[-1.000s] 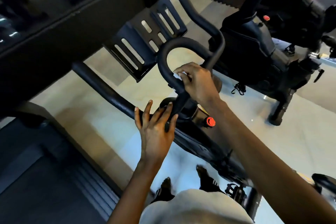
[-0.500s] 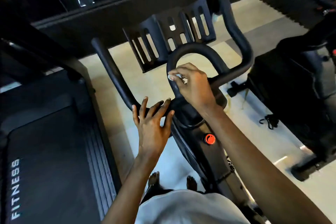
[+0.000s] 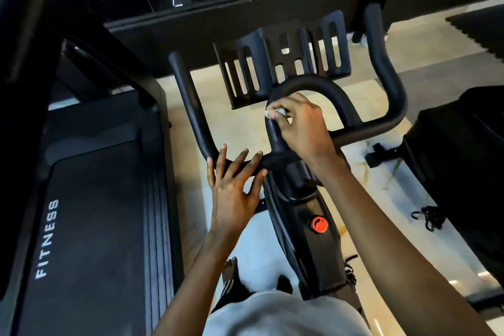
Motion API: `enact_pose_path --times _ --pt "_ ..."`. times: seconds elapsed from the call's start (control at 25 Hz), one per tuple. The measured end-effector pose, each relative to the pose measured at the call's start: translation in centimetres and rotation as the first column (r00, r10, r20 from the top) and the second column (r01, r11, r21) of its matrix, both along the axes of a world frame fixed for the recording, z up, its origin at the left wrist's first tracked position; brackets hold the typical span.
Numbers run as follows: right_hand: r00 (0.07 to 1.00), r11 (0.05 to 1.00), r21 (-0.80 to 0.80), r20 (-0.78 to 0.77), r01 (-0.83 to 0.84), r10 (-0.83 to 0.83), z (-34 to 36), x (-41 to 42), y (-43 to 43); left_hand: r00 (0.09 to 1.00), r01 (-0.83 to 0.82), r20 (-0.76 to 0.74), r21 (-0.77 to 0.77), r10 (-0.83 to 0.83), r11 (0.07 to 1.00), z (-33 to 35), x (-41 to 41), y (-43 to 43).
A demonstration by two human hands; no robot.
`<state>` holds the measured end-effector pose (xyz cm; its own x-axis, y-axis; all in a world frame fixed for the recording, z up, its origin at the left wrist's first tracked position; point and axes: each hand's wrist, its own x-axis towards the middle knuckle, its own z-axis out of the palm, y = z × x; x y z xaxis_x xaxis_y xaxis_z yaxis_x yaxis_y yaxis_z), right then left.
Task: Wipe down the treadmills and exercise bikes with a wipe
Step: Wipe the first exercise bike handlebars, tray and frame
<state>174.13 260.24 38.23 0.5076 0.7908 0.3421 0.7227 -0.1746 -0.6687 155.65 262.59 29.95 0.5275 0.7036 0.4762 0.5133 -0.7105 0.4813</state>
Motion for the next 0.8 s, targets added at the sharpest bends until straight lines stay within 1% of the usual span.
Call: enact_pose_path --times 0.12,0.2,0.28,0.4,0.52,0.68,0.8 --pt "0.992 0.988 -0.083 -0.001 -0.126 0.127 -0.3 -0.1 -3.2 0.999 -0.034 0.000 -0.023 0.034 0.999 -0.1 0.4 -0.3" --pt "0.984 0.976 -0.123 -0.015 -0.179 0.178 -0.5 0.2 -4.0 0.998 -0.059 0.014 -0.044 0.059 0.997 0.0 0.7 -0.5" --pt "0.989 0.986 -0.074 -0.008 -0.149 0.149 -0.3 0.7 -2.6 0.997 -0.077 0.015 -0.057 0.078 0.995 0.2 1.1 -0.9" --pt "0.997 0.997 0.028 -0.015 -0.078 0.078 0.0 1.3 0.4 0.997 -0.079 -0.022 -0.018 0.079 0.997 0.2 2.0 -1.7" --pt "0.998 0.997 0.065 -0.049 -0.043 0.046 -0.3 1.2 0.6 0.997 -0.077 -0.014 0.005 0.077 0.997 0.1 2.7 -2.1" --pt "0.984 0.987 -0.051 -0.102 -0.154 0.148 -0.7 0.8 -3.5 0.997 -0.063 -0.033 0.062 0.066 0.996 -0.2 2.1 -1.5" --pt "0.977 0.974 -0.105 -0.083 -0.203 0.194 -0.9 0.3 -5.5 0.998 -0.016 -0.061 0.081 0.021 0.997 -0.1 1.2 -0.6"
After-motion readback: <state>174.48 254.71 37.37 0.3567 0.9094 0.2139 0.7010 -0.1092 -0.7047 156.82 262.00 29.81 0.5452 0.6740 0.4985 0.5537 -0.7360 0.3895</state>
